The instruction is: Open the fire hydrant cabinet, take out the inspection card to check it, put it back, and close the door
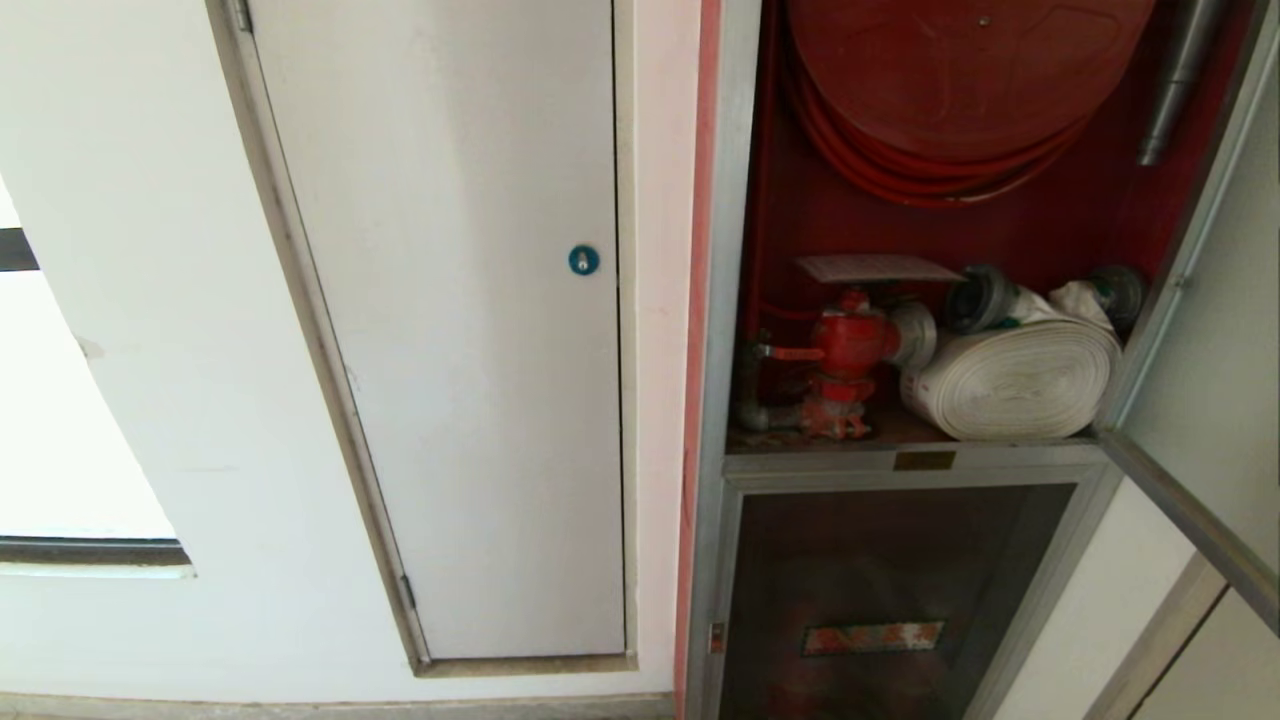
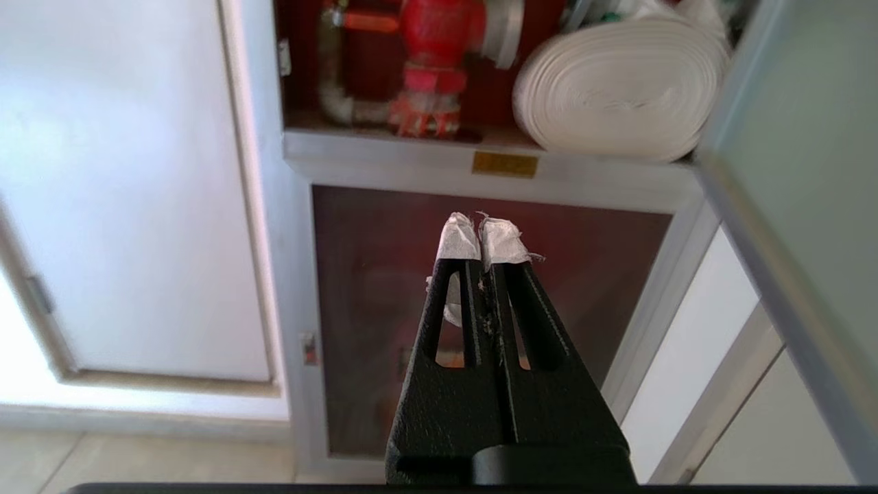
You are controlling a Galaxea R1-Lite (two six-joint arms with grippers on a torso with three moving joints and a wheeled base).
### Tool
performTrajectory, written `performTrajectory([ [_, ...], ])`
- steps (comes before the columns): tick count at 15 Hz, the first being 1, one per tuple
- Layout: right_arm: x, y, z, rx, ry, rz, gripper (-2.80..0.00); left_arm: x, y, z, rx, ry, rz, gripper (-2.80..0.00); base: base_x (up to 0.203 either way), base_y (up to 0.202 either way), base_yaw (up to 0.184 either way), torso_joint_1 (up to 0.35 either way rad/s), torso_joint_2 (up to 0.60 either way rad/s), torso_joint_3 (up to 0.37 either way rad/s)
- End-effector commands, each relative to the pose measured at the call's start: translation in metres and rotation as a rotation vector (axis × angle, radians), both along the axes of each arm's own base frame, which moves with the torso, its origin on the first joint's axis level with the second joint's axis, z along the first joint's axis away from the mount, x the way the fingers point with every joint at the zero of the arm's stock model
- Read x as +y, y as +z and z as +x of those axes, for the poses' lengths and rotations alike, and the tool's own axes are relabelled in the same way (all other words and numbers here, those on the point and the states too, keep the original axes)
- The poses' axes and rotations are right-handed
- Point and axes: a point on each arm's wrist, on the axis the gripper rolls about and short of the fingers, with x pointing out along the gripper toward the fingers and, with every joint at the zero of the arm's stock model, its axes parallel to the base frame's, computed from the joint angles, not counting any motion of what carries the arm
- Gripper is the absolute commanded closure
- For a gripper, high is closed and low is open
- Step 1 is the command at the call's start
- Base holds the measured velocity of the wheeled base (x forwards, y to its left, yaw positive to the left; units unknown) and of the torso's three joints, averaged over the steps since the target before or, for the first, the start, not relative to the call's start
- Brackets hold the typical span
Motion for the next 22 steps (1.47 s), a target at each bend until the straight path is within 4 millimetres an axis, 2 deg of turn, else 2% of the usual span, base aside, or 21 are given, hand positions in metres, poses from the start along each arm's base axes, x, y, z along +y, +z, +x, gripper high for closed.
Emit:
performTrajectory([
  [1, -0.0002, -0.0125, 0.0009, 0.068, -0.01, 0.001, 0.0, 0.0, -0.0063, 0.0018, 0.022, 0.0, 0.001, 0.0, 0.0, 0.0, 0.0, 0.0, 0.0, 0.0],
  [11, -0.0005, -0.0146, 0.0011, 0.091, -0.017, 0.093, 0.0, 0.0, -0.0063, 0.0018, 0.022, 0.001, 0.001, 0.0, 0.0, 0.0, 0.0, 0.0, 0.0, 0.0],
  [22, -0.0005, -0.0144, 0.0011, 0.089, -0.017, 0.093, 0.0, 0.0, -0.0062, 0.0017, 0.021, 0.0, 0.001, 0.0, 0.0, 0.0, 0.0, 0.0, 0.0, 0.0],
])
